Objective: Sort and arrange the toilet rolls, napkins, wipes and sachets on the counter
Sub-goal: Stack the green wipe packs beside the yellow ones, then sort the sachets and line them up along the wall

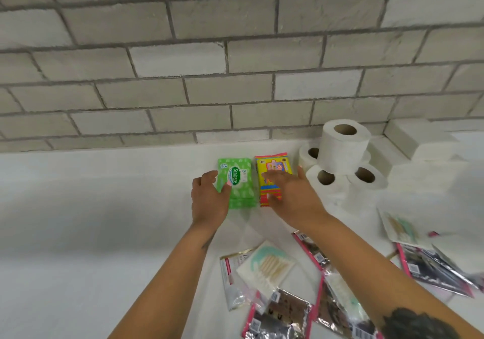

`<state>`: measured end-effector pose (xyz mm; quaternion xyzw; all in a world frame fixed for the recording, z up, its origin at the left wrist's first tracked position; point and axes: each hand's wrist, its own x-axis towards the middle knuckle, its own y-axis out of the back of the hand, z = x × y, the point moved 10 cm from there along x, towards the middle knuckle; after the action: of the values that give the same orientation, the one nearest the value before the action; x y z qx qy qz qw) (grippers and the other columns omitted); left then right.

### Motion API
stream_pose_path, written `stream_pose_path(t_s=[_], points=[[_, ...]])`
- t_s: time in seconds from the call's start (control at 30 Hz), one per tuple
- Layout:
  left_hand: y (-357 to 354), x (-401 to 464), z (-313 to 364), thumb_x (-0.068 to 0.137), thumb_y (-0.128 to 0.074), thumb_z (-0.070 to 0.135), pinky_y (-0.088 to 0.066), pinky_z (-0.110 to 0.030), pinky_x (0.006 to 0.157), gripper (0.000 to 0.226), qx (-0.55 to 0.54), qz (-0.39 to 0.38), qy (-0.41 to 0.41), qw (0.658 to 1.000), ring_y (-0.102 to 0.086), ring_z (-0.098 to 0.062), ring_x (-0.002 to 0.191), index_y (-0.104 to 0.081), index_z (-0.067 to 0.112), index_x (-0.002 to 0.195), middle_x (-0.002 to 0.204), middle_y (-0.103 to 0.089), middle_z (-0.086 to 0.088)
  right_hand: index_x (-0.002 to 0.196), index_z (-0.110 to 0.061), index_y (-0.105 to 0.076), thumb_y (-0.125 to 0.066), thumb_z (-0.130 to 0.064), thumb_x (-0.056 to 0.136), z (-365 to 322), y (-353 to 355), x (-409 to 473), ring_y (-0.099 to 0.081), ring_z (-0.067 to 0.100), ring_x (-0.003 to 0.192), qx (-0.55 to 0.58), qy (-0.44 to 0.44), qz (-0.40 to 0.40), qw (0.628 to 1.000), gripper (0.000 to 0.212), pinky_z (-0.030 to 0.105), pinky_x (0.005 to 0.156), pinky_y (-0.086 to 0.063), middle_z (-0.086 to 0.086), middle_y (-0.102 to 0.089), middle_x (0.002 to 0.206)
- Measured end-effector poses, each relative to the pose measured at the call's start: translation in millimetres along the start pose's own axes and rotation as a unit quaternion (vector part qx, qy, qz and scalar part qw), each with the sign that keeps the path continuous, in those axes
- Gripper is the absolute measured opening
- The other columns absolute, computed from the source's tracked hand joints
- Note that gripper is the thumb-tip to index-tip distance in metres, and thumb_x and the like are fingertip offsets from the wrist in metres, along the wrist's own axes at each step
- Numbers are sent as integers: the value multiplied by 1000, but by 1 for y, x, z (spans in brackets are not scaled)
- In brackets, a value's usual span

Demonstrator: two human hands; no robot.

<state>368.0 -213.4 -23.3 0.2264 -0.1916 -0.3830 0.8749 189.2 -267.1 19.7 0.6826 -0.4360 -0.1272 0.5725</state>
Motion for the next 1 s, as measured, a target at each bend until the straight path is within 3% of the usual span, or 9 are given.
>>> stream_pose_path(t_s=[0.17,0.27,0.37,0.5,0.67,0.73,0.87,1.0], points=[[-3,-29,6,88,-60,23,-43,-31,93,41,0,-13,-3,1000,-56,-25,106,-51,17,128,125,-47,-6,130,-26,-53,-54,-19,88,21,23,-31,-54,18,119,56,-44,17,997,43,29,112,-17,-3,-59,130],[-8,-45,10,87,-62,20,-41,-28,92,40,-2,-16,-6,1000,-57,-24,103,-53,16,125,123,-48,-8,126,-25,-58,-56,-15,87,41,34,-53,-60,17,109,103,-95,24,990,40,20,88,-39,-3,-65,121],[-18,-63,16,84,-64,14,-40,-24,91,41,4,-24,-11,1000,-57,-24,103,-55,13,124,122,-50,-10,115,-22,-65,-58,-8,84,61,40,-73,-65,13,99,137,-124,33,982,34,16,80,-42,-5,-70,108],[-38,-87,24,82,-66,13,-39,-20,84,41,16,-41,-7,999,-59,-24,97,-56,11,122,122,-50,-10,108,-17,-68,-58,-3,82,87,41,-98,-63,16,85,138,-158,21,977,31,24,82,-47,-2,-70,98],[-65,-117,33,82,-67,13,-41,-22,84,39,34,-81,-22,996,-52,-14,86,-58,14,120,121,-50,-7,106,-16,-69,-61,-3,81,117,28,-124,-57,11,77,134,-191,-15,972,29,13,70,-37,1,-70,100],[-75,-128,35,82,-67,14,-42,-22,84,39,46,-89,-25,995,-53,-13,87,-58,17,120,120,-51,-4,110,-15,-66,-63,-10,83,126,21,-132,-57,13,82,114,-206,-39,971,28,11,66,-32,2,-68,106],[-89,-147,36,82,-65,13,-46,-29,89,38,41,-104,-22,993,-55,-15,93,-58,19,120,119,-50,-3,111,-8,-62,-66,-25,83,145,0,-141,-60,24,96,102,-266,-81,955,33,21,69,-38,10,-64,107],[-95,-162,34,83,-65,12,-44,-25,87,35,42,-105,-18,993,-52,-11,87,-59,19,117,117,-49,1,114,-7,-54,-67,-47,78,154,-17,-143,-53,31,108,80,-329,-85,937,56,37,87,-47,13,-56,112]])
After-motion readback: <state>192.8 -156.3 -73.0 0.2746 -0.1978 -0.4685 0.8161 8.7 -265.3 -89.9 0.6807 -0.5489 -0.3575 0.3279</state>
